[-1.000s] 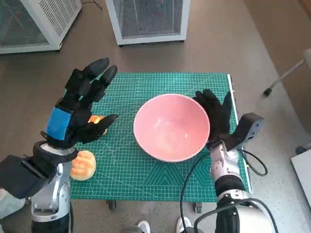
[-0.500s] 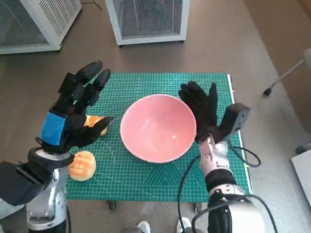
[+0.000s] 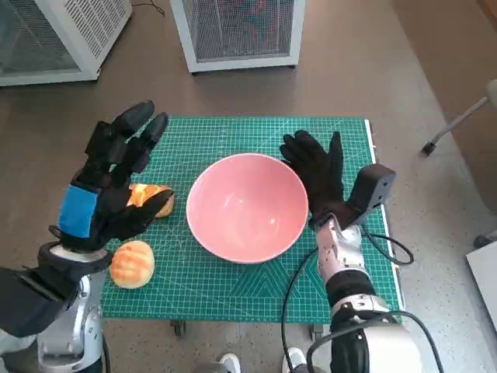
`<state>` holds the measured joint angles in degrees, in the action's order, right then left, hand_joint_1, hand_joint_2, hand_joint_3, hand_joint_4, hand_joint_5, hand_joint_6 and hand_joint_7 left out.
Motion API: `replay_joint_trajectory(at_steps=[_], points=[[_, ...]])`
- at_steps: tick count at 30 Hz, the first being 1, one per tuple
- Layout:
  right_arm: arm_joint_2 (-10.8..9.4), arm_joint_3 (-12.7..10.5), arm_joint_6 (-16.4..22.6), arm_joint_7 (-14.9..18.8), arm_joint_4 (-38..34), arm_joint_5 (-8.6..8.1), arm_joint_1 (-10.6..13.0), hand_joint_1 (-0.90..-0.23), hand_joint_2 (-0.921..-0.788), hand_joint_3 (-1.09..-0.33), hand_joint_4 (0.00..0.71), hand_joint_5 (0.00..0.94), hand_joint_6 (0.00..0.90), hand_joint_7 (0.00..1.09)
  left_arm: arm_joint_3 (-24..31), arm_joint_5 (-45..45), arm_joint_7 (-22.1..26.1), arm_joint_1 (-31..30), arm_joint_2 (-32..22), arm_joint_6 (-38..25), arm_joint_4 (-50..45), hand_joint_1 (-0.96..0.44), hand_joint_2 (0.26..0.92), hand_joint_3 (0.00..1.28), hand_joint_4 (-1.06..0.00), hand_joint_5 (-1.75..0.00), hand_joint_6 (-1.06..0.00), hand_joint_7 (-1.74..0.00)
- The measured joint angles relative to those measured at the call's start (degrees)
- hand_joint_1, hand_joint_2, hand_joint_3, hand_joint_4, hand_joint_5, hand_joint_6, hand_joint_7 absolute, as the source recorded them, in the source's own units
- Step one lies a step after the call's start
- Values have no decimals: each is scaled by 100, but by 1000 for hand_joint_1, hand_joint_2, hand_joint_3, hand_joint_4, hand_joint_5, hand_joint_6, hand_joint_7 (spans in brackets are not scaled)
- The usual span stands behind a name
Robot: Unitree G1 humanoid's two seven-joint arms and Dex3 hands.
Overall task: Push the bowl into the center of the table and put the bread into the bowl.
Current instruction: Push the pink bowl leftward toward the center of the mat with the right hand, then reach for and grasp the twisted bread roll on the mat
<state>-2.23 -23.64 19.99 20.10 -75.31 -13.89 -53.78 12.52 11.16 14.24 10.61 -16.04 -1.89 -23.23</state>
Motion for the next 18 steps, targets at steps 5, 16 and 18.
replay_joint_trajectory(at_steps=[5, 16, 18], points=[[50, -127, 75, 181, 52, -173, -137, -452, -921, -464, 510, 10, 710, 36, 18, -19, -52, -10, -6, 1, -16, -475, 921, 248, -297, -2, -54, -629], [211, -175, 956, 1257, 489, -432, -258, -482, -921, -451, 443, 0, 644, 2, 113, -11, -71, -9, -120, 1, -82, -466, 921, 249, -295, -1, -42, -646], [237, -177, 1138, 1527, 616, -509, -258, -487, -921, -450, 440, 1, 636, 1, 148, -11, -71, -7, -177, 1, -93, -464, 921, 247, -295, -1, -40, -652]])
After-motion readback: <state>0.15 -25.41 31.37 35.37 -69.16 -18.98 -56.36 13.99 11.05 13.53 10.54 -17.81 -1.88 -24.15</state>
